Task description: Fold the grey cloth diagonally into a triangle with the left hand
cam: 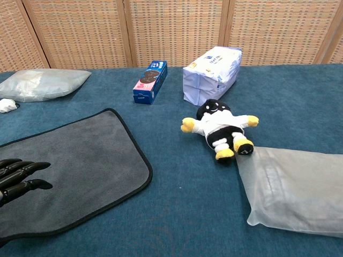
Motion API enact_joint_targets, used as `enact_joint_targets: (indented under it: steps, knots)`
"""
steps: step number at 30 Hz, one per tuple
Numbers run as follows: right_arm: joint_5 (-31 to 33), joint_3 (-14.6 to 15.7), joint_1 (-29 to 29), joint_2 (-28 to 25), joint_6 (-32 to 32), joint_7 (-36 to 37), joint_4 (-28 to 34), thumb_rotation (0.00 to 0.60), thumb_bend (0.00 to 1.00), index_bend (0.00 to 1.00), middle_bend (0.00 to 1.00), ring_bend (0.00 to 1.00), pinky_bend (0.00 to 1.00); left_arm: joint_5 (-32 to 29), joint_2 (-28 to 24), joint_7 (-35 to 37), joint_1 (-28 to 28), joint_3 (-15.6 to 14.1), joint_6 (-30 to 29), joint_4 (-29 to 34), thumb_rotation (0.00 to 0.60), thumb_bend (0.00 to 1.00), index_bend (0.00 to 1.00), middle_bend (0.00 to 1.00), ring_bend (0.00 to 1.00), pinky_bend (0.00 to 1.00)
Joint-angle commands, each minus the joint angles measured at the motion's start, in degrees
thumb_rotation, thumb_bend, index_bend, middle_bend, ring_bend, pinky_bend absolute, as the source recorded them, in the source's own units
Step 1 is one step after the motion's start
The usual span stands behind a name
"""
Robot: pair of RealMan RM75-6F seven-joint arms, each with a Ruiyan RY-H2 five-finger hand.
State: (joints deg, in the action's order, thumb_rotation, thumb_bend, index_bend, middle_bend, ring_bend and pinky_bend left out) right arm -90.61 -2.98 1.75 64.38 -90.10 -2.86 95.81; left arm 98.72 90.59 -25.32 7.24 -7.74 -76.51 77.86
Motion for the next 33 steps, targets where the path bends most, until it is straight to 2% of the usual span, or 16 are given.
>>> enact_joint_targets:
  steps: [1,5,16,25,33]
  knots:
    - [-0.04,-0.01,0.00,0.02,-0.03,-0.03,-0.01,0.600,0.00,0.00,0.00,0.00,0.00,-0.11,0.11,0.22,0.18,0.03,0.18,-0.10,0.600,0.43,0.17,0.00,0.00,0.00]
    - [-0.05,0.01,-0.04,0.00,-0.06,0.03,0.01,0.600,0.00,0.00,0.00,0.00,0.00,-0.19,0.28,0.66,0.43,-0.01,0.35,-0.24,0.600,0.43,0.23,0.00,0.00,0.00]
    - [-0.01,-0.02,-0.01,0.10,0.03,-0.25,0.07,0.600,0.00,0.00,0.00,0.00,0.00,2.23,0.79,5.36,0.21,-0.58,-3.49,-1.85,0.600,0.43,0.58,0.00,0.00,0.00]
    - [0.05,0.02,-0.01,0.11,0.16,-0.39,0.16,0.600,0.00,0.00,0.00,0.00,0.00,1.21,1.17,4.21,0.71,0.00,-2.40,-2.19,0.600,0.43,0.64,0.00,0.00,0.00]
    - [0.10,0.11,0.17,0.28,0.64,-0.75,0.06,0.600,0.00,0.00,0.00,0.00,0.00,0.40,0.84,2.80,3.13,2.60,-1.03,-1.40,0.600,0.43,0.66,0.00,0.00,0.00]
